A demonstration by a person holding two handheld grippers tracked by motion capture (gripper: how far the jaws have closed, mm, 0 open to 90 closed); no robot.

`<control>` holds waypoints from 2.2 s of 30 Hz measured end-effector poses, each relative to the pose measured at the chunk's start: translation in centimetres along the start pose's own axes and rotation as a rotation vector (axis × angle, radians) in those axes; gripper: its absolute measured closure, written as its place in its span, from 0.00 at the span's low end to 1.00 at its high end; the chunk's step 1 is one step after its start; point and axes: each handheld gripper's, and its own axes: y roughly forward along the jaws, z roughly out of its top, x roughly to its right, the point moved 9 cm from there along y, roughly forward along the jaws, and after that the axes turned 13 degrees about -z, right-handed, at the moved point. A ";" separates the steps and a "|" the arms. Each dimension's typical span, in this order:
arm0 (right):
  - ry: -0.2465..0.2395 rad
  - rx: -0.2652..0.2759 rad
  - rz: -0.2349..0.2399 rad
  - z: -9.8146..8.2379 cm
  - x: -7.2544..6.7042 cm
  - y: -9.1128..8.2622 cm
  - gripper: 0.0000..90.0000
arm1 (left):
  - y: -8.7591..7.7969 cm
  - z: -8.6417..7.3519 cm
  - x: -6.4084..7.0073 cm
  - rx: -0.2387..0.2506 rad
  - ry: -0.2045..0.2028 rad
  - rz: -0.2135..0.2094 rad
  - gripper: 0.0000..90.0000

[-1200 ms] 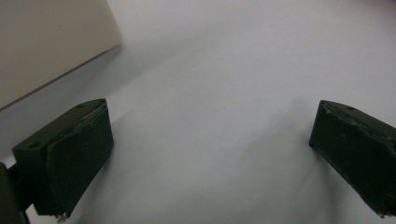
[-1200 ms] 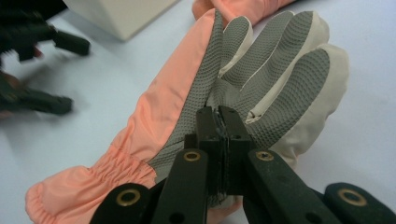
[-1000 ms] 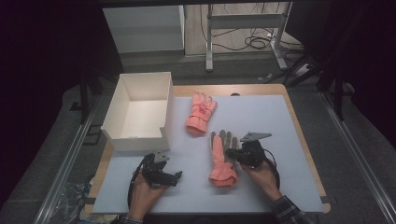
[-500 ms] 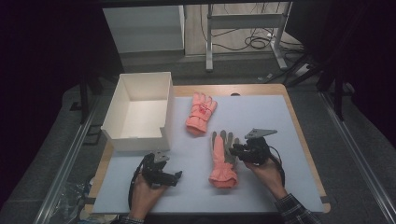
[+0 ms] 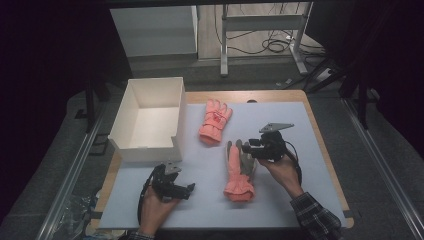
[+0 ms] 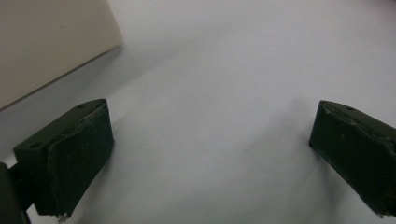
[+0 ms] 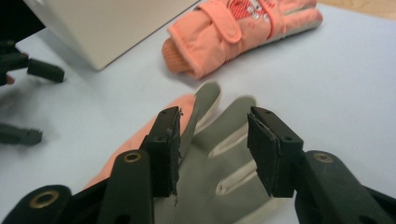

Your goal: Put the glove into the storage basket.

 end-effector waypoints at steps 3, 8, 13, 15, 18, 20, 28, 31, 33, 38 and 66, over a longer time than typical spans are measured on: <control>-0.009 0.002 -0.009 0.9 0.0 0.5 0.57 | 0.0 0.0 0.0 0.000 0.000 0.000 0.00; -0.029 0.008 -0.028 3.2 -0.1 2.2 0.54 | 0.0 0.0 0.0 0.002 0.000 0.000 0.00; -0.027 -0.002 -0.028 5.0 0.0 4.1 0.54 | 0.0 0.0 0.0 0.001 0.000 -0.001 0.00; -0.019 -0.004 -0.019 5.7 0.0 4.8 0.54 | 0.0 0.0 0.0 0.001 0.000 -0.001 0.00; -0.014 -0.010 -0.015 6.2 0.1 5.6 0.54 | 0.0 0.0 0.0 0.001 0.001 -0.001 0.00; -0.014 -0.018 -0.015 6.7 0.2 6.4 0.54 | 0.0 0.0 0.0 0.002 0.001 -0.002 0.00; -0.033 -0.037 -0.029 8.7 0.1 10.1 0.66 | 0.0 0.0 0.0 0.001 0.000 -0.001 0.00; -0.037 -0.044 -0.029 9.0 -0.1 10.9 0.66 | 0.0 0.0 0.0 0.002 -0.001 -0.001 0.00; -0.040 -0.054 -0.030 9.4 -0.2 11.9 0.65 | 0.0 0.0 0.0 0.000 0.000 -0.001 0.00; -0.047 -0.074 -0.051 9.7 -0.2 14.1 0.62 | 0.0 0.0 0.0 0.001 0.000 -0.001 0.00; -0.021 -0.150 -0.112 8.5 0.4 17.0 0.96 | 0.0 0.0 0.0 0.002 -0.001 -0.002 0.00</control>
